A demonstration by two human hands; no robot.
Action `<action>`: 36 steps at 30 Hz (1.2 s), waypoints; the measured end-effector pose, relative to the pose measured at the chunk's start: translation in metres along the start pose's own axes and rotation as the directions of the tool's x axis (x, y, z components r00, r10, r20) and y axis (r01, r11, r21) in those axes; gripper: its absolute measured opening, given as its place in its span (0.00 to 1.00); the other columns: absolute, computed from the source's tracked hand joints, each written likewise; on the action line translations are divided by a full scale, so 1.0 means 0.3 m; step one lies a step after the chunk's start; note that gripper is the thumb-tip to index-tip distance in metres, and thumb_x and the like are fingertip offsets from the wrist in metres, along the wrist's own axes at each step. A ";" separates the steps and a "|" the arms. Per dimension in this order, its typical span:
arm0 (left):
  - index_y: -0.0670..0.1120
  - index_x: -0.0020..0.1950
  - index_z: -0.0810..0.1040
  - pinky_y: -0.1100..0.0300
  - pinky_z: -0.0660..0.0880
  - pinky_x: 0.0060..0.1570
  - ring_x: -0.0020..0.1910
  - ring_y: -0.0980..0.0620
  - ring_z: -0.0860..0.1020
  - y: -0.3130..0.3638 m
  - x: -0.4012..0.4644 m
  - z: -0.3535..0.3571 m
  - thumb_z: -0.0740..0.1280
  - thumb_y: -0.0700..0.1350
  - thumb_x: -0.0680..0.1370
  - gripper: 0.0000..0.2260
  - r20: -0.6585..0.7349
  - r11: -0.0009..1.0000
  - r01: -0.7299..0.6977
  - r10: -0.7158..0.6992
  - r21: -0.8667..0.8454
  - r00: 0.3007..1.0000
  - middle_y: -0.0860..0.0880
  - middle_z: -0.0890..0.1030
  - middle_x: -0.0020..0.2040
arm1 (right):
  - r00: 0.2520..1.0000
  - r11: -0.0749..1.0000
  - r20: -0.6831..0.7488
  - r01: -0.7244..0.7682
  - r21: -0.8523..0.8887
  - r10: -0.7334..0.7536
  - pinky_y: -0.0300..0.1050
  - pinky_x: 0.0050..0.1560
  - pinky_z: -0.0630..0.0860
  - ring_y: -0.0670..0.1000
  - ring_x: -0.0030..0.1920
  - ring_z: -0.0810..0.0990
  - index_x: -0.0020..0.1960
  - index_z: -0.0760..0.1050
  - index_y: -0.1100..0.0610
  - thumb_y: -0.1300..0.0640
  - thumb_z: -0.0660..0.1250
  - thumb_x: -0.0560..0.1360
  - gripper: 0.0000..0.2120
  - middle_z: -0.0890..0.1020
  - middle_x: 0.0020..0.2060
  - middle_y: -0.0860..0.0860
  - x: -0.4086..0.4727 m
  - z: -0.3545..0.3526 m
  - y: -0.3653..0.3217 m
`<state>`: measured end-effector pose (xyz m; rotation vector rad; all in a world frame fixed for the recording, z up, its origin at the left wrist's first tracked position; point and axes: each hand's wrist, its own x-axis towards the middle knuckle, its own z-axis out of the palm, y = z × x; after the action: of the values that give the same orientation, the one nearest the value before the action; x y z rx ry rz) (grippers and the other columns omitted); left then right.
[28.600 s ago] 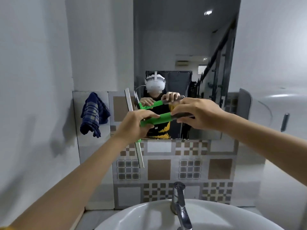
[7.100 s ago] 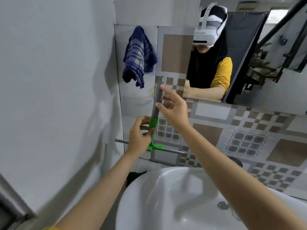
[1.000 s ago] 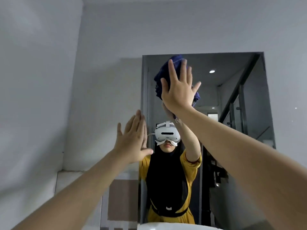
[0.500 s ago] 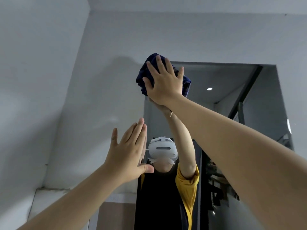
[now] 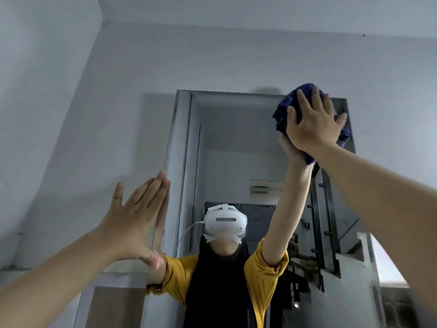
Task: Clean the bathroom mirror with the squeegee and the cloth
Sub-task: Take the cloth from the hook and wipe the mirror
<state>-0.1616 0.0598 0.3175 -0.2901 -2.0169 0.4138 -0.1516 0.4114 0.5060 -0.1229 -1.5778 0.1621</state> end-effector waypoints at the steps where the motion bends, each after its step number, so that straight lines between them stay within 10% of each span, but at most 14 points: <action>1: 0.43 0.74 0.34 0.45 0.29 0.67 0.74 0.47 0.42 0.006 -0.002 -0.003 0.58 0.80 0.45 0.70 0.031 0.999 0.023 -0.024 0.030 0.999 0.47 0.35 0.76 | 1.000 1.000 -0.003 -0.020 0.000 0.020 0.70 0.71 0.47 0.54 0.78 0.48 0.76 0.53 0.43 0.39 0.45 0.79 0.27 0.52 0.78 0.48 -0.007 -0.006 0.042; 7: 0.41 0.76 0.47 0.48 0.32 0.65 0.72 0.45 0.54 0.011 -0.014 -0.014 0.59 0.79 0.42 0.71 0.070 0.998 0.049 -0.052 0.039 0.996 0.45 0.49 0.77 | 0.979 0.978 -0.006 -0.206 0.012 0.206 0.72 0.69 0.48 0.55 0.77 0.47 0.76 0.52 0.45 0.41 0.45 0.79 0.27 0.52 0.78 0.50 -0.049 -0.022 0.131; 16: 0.46 0.61 0.15 0.38 0.25 0.61 0.66 0.52 0.23 0.034 -0.016 -0.016 0.63 0.77 0.54 0.66 0.094 0.995 0.062 -0.055 -0.075 0.994 0.50 0.15 0.63 | 0.910 0.907 0.065 -0.414 0.081 0.409 0.76 0.67 0.45 0.59 0.77 0.42 0.78 0.46 0.47 0.42 0.44 0.80 0.28 0.45 0.78 0.52 -0.158 0.004 -0.123; 21: 0.39 0.75 0.41 0.31 0.49 0.60 0.73 0.45 0.47 0.009 -0.019 -0.026 0.60 0.80 0.48 0.69 0.022 0.999 -0.031 0.031 -0.010 0.999 0.42 0.42 0.77 | 0.976 0.975 0.089 -0.204 0.083 0.197 0.77 0.66 0.44 0.60 0.77 0.41 0.78 0.46 0.47 0.40 0.45 0.79 0.29 0.44 0.78 0.52 -0.257 0.042 -0.377; 25: 0.44 0.67 0.22 0.36 0.33 0.60 0.68 0.48 0.28 0.015 -0.053 0.005 0.60 0.76 0.58 0.62 0.005 0.998 -0.019 0.019 -0.061 1.000 0.46 0.21 0.69 | 0.992 0.995 0.127 -0.020 0.100 0.007 0.77 0.66 0.42 0.60 0.77 0.41 0.78 0.46 0.46 0.38 0.45 0.79 0.29 0.43 0.78 0.52 -0.314 0.067 -0.547; 31: 0.39 0.72 0.62 0.33 0.60 0.59 0.70 0.45 0.63 0.045 -0.140 0.047 0.71 0.68 0.57 0.52 -0.119 0.999 -0.019 0.015 -0.034 0.993 0.42 0.60 0.74 | 0.927 0.937 0.144 0.340 0.076 -0.347 0.74 0.67 0.46 0.58 0.77 0.45 0.76 0.53 0.42 0.37 0.49 0.78 0.27 0.49 0.78 0.50 -0.415 0.089 -0.637; 36: 0.39 0.71 0.64 0.34 0.61 0.56 0.67 0.43 0.69 0.086 -0.200 0.099 0.71 0.70 0.53 0.55 -0.096 0.998 -0.012 0.006 -0.061 0.995 0.41 0.64 0.72 | 0.831 0.845 0.159 0.534 0.037 -0.532 0.73 0.69 0.50 0.57 0.77 0.49 0.75 0.56 0.40 0.36 0.51 0.77 0.27 0.53 0.78 0.48 -0.449 0.069 -0.508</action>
<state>-0.1600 0.0558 0.2459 -0.3511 -1.9368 0.3381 -0.1667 0.2368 0.4007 0.3373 -1.7180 -0.2838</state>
